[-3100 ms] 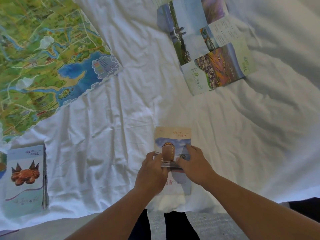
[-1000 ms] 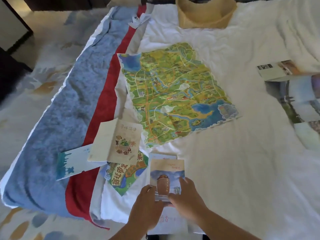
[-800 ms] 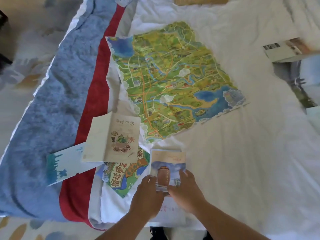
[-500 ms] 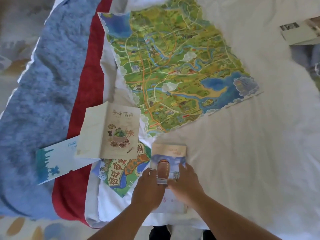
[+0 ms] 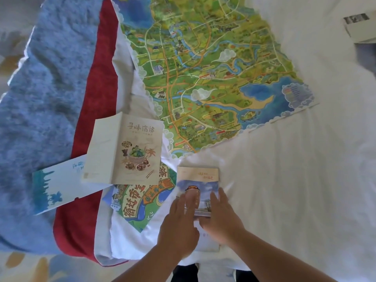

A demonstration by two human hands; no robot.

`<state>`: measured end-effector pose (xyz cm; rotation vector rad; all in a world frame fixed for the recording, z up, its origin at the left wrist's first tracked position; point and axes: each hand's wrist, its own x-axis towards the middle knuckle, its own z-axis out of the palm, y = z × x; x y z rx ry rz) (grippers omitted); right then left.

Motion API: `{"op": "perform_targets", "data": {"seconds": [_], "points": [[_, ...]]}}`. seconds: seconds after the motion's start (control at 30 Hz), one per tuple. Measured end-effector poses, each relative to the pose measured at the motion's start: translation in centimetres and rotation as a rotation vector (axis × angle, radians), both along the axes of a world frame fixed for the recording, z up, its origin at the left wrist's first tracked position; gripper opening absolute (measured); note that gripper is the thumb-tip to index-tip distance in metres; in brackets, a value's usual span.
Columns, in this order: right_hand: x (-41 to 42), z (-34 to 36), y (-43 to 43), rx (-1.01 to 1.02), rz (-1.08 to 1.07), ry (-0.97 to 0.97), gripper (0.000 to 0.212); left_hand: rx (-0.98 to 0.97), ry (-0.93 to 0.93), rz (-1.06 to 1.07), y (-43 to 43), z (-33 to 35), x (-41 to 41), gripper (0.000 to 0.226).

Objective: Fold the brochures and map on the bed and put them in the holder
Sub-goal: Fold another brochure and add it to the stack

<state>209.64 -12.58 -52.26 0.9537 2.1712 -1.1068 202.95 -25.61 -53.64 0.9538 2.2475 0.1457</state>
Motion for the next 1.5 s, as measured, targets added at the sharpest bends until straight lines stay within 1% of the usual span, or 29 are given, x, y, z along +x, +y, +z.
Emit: {"op": "perform_targets", "data": {"seconds": [0.07, 0.17, 0.23, 0.3, 0.37, 0.47, 0.57, 0.6, 0.7, 0.73, 0.77, 0.8, 0.83, 0.87, 0.93, 1.0, 1.03, 1.07, 1.1, 1.13, 1.17, 1.23, 1.3, 1.37, 1.4, 1.43, 1.5], "points": [[0.1, 0.0, 0.3, 0.086, 0.078, 0.026, 0.085, -0.006, 0.030, -0.026, 0.1, -0.2, 0.1, 0.094], [0.2, -0.4, 0.9, 0.237, 0.280, 0.099, 0.088, 0.015, 0.157, -0.125, 1.2, -0.4, -0.5, 0.080], [0.1, -1.0, 1.5, 0.302, 0.413, 0.104, 0.091, 0.017, 0.211, -0.178, 2.3, -0.9, -1.2, 0.070], [-0.2, -1.7, 2.1, 0.332, 0.501, 0.081, 0.097, -0.002, 0.220, -0.191, 3.5, -1.6, -2.3, 0.071], [-0.4, -2.5, 2.5, 0.340, 0.540, 0.058, 0.103, -0.037, 0.244, -0.253, 4.4, -2.3, -3.2, 0.070], [-0.3, -3.4, 2.5, 0.366, 0.555, 0.049, 0.105, -0.055, 0.230, -0.307, 4.0, -3.0, -2.7, 0.073], [-0.2, -3.9, 2.2, 0.387, 0.553, 0.037, 0.103, -0.009, 0.236, -0.344, 1.2, -2.5, 0.3, 0.070], [-0.2, -4.0, 2.1, 0.385, 0.557, 0.027, 0.105, -0.007, 0.220, -0.365, -0.1, -2.2, 1.5, 0.069], [-0.1, -4.1, 2.0, 0.387, 0.576, 0.012, 0.109, 0.018, 0.132, -0.387, -3.9, -0.9, 3.8, 0.075], [0.0, -4.1, 1.9, 0.388, 0.578, 0.012, 0.108, 0.047, 0.109, -0.408, -4.8, -0.6, 4.5, 0.070], [0.1, -4.1, 1.9, 0.389, 0.577, 0.014, 0.106, 0.102, 0.118, -0.437, -5.6, -0.6, 5.2, 0.058], [0.2, -4.2, 1.8, 0.389, 0.573, 0.017, 0.106, 0.177, 0.164, -0.458, -6.2, -0.6, 5.5, 0.037], [0.2, -4.2, 1.7, 0.390, 0.567, 0.021, 0.105, 0.195, 0.212, -0.469, -6.4, -0.4, 5.4, 0.017], [0.2, -4.2, 1.7, 0.390, 0.563, 0.024, 0.105, 0.184, 0.225, -0.472, -6.2, -0.2, 5.1, 0.014], [0.1, -4.1, 1.8, 0.381, 0.563, 0.026, 0.104, 0.116, 0.184, -0.445, -5.2, 0.2, 4.5, 0.023], [0.0, -4.0, 1.8, 0.388, 0.556, 0.035, 0.099, 0.059, 0.130, -0.382, -3.6, 1.0, 3.6, 0.037], [-0.1, -3.9, 1.8, 0.397, 0.551, 0.035, 0.097, 0.071, 0.138, -0.343, -3.1, 1.2, 3.3, 0.035], [-0.1, -3.9, 1.9, 0.403, 0.551, 0.031, 0.097, 0.069, 0.158, -0.287, -2.6, 1.1, 3.1, 0.026], [-0.2, -3.9, 1.9, 0.404, 0.558, 0.025, 0.100, 0.027, 0.163, -0.238, -2.4, 1.4, 3.0, 0.037], [-0.2, -3.9, 1.9, 0.404, 0.570, 0.015, 0.104, -0.037, 0.106, -0.205, -2.5, 1.1, 3.3, 0.054], [-0.2, -3.9, 1.9, 0.405, 0.579, 0.002, 0.107, -0.061, 0.078, -0.162, -2.7, 0.8, 3.7, 0.061], [-0.4, -3.8, 1.9, 0.419, 0.589, -0.018, 0.108, -0.080, 0.087, -0.162, -3.5, 0.6, 4.3, 0.060], [-0.5, -3.6, 1.8, 0.424, 0.592, -0.029, 0.103, -0.094, 0.013, -0.193, -4.4, 0.6, 5.1, 0.058], [-0.8, -3.2, 1.7, 0.431, 0.585, -0.033, 0.101, -0.124, -0.014, -0.246, -4.7, 1.2, 5.3, 0.063], [-0.9, -3.0, 1.6, 0.434, 0.583, -0.035, 0.100, -0.168, -0.061, -0.230, -4.7, 1.6, 4.8, 0.065], [-0.9, -2.7, 1.6, 0.432, 0.580, -0.040, 0.101, -0.135, -0.079, -0.170, -4.8, 1.9, 4.5, 0.064], [-0.8, -2.1, 1.3, 0.421, 0.573, -0.044, 0.102, -0.117, -0.107, -0.133, -5.0, 1.6, 3.9, 0.055]]}}
